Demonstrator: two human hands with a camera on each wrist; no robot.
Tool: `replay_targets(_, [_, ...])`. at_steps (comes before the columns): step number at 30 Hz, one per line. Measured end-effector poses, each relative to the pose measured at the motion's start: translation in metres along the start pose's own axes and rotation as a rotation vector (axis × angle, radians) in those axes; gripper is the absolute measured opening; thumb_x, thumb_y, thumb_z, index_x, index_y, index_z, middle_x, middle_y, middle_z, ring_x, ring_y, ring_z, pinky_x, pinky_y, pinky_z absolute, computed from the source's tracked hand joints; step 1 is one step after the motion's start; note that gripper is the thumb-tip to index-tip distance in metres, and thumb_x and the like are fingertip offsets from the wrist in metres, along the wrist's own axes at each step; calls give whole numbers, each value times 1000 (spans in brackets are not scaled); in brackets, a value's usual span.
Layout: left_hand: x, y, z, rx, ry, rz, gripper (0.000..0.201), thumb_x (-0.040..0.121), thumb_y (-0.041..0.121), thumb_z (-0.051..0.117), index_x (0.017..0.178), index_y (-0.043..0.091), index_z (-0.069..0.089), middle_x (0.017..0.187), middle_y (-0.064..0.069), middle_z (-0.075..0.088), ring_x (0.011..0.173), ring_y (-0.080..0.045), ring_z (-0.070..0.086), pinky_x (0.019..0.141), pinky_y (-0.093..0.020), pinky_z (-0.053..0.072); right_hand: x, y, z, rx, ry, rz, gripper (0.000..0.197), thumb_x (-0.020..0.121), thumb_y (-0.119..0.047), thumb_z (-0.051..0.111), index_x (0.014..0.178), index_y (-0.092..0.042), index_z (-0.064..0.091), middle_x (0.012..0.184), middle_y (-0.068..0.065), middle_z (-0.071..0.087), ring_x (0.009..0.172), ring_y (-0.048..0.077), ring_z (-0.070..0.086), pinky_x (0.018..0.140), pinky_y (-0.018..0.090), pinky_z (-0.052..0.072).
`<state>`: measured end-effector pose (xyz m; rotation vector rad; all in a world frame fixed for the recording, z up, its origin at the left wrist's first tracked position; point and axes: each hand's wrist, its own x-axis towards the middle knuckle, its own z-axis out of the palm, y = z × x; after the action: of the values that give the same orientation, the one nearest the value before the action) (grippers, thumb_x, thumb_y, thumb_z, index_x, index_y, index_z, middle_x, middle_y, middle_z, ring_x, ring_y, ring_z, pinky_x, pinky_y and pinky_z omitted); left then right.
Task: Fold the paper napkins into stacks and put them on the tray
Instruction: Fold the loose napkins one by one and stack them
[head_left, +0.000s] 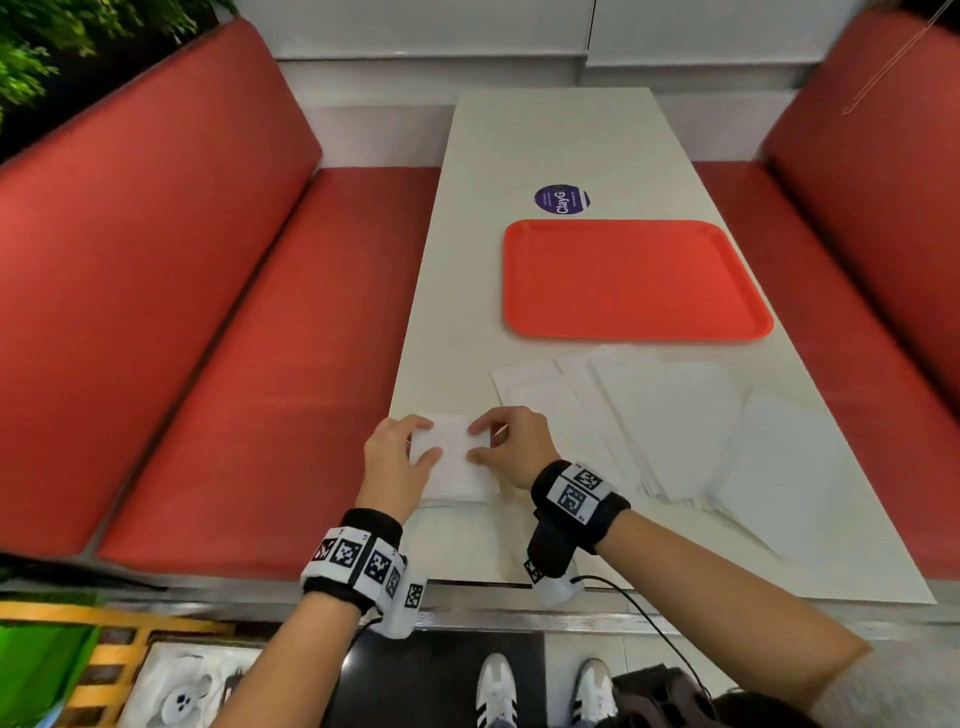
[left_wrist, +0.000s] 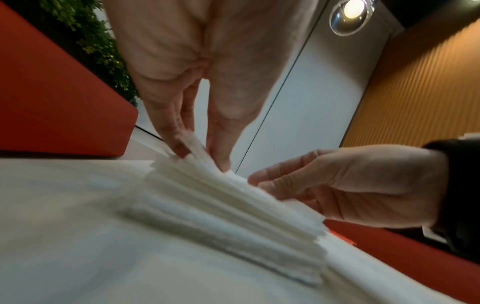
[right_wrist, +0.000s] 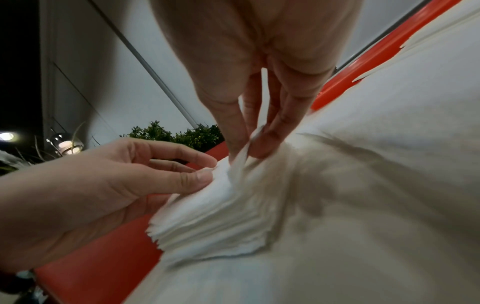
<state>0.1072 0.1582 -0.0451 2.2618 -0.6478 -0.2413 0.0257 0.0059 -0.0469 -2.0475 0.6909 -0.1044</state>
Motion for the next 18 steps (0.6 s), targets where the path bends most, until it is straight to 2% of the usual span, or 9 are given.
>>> replay_targets(3, [1, -6, 3, 77, -76, -29, 29, 85, 13, 72, 114, 13, 68, 101, -8, 48, 84, -18, 50, 82, -24, 41, 0, 3, 3, -59, -31, 12, 29, 74, -16, 83, 100, -14, 72, 87, -3, 55, 69, 7, 52, 70, 17, 41])
replay_targets(5, [2, -6, 3, 130, -105, -50, 28, 87, 18, 70, 115, 16, 67, 104, -7, 45, 93, -21, 51, 88, -29, 45, -2, 4, 0, -87, -66, 21, 29, 77, -21, 80, 104, -18, 69, 102, 4, 52, 82, 15, 53, 78, 23, 43])
replay_targets(7, [3, 3, 0, 225, -83, -46, 26, 90, 23, 66, 116, 19, 65, 107, -5, 43, 103, -24, 46, 90, -34, 45, -7, 5, -10, -87, -84, 16, 31, 81, -28, 77, 110, -22, 67, 108, 4, 47, 88, 17, 51, 83, 27, 44])
replay_targets(10, [3, 34, -1, 342, 7, 58, 27, 95, 21, 57, 122, 21, 59, 114, -8, 44, 106, -27, 42, 85, -42, 47, -22, 16, -48, -79, -5, 9, 32, 83, -37, 74, 111, -27, 67, 109, 3, 51, 85, 15, 52, 85, 28, 46])
replay_targets(12, [2, 58, 11, 303, -4, 161, 31, 95, 15, 55, 126, 18, 56, 118, -10, 46, 107, -28, 43, 86, -43, 48, -35, 36, -83, -109, 59, 57, 30, 84, -38, 73, 111, -27, 67, 109, 3, 52, 86, 14, 53, 85, 27, 45])
replay_targets(15, [-5, 97, 51, 181, -175, 289, 33, 96, 14, 53, 129, 14, 53, 120, -8, 49, 113, -24, 44, 93, -36, 44, -58, 81, -142, -198, 157, 224, 32, 83, -35, 73, 112, -24, 67, 112, 5, 52, 96, 20, 57, 85, 29, 44])
replay_targets(18, [-16, 135, 103, 127, -410, 336, 35, 98, 19, 50, 132, 13, 49, 125, -6, 51, 120, -20, 46, 100, -33, 41, -84, 130, -193, -302, 263, 403, 38, 81, -37, 75, 116, -25, 65, 122, 10, 51, 118, 30, 49, 99, 36, 40])
